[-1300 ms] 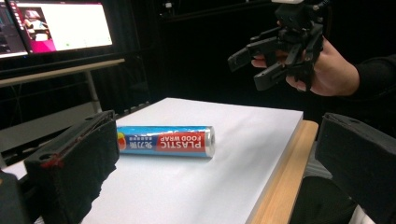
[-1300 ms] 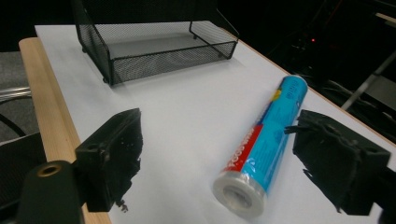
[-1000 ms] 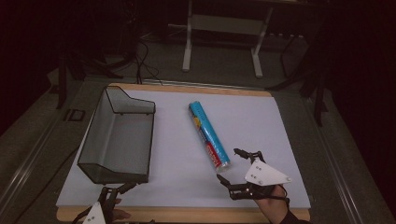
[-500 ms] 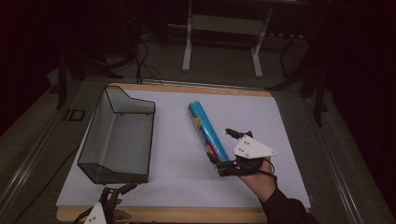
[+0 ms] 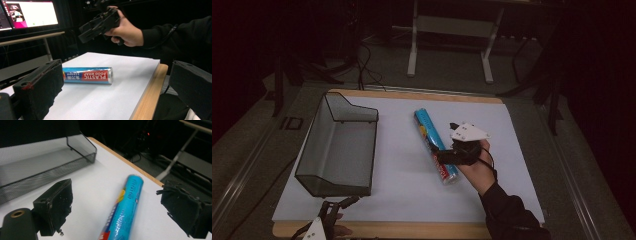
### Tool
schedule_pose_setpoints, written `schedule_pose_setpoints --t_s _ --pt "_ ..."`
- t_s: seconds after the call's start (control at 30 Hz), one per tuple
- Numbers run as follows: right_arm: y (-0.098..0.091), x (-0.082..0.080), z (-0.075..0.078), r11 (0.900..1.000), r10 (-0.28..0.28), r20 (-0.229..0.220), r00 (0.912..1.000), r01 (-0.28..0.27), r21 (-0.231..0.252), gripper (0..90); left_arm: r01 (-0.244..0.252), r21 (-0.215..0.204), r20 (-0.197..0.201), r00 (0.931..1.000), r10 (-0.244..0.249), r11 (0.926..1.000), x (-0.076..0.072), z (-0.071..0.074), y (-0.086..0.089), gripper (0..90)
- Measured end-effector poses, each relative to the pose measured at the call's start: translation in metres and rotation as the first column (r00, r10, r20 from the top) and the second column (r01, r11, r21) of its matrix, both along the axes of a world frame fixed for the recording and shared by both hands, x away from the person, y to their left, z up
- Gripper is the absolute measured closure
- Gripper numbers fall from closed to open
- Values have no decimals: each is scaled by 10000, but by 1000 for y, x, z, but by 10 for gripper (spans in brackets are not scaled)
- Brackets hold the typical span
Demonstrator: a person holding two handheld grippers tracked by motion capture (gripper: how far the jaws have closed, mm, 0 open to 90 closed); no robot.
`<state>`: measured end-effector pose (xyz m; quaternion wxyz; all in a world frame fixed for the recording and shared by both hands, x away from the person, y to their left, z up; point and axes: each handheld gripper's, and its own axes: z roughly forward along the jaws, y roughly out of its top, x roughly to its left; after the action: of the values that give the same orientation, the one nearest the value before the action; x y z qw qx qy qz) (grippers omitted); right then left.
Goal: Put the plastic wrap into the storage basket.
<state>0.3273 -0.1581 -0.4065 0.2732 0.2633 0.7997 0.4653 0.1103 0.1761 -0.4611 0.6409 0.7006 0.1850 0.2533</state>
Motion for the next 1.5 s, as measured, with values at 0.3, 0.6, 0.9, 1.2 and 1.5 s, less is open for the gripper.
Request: schedule_pose_setpoints --t_s 0.3,0.6,0.9,1.2,1.5 --pt "10 33 -12 9968 -746 -809 9939 721 -340 106 18 16 -5 10000 -18 10000 0 0 0 6" --pt "20 68 -42 9835 -1701 -2351 9570 1500 -1010 106 7 24 69 10000 -7 10000 -2 0 0 6" --pt "25 88 -71 9658 -2393 -3531 9045 1842 -1827 106 69 47 58 10000 -69 10000 -2 0 -1 6" --pt "37 105 -79 9493 -2912 -4684 8342 1913 -2496 138 97 85 12 10000 -97 9999 -1 0 -1 6" --pt "55 120 -79 9088 -3614 -5586 7465 1480 -3901 152 123 73 18 9999 -123 9999 -1 0 0 6"
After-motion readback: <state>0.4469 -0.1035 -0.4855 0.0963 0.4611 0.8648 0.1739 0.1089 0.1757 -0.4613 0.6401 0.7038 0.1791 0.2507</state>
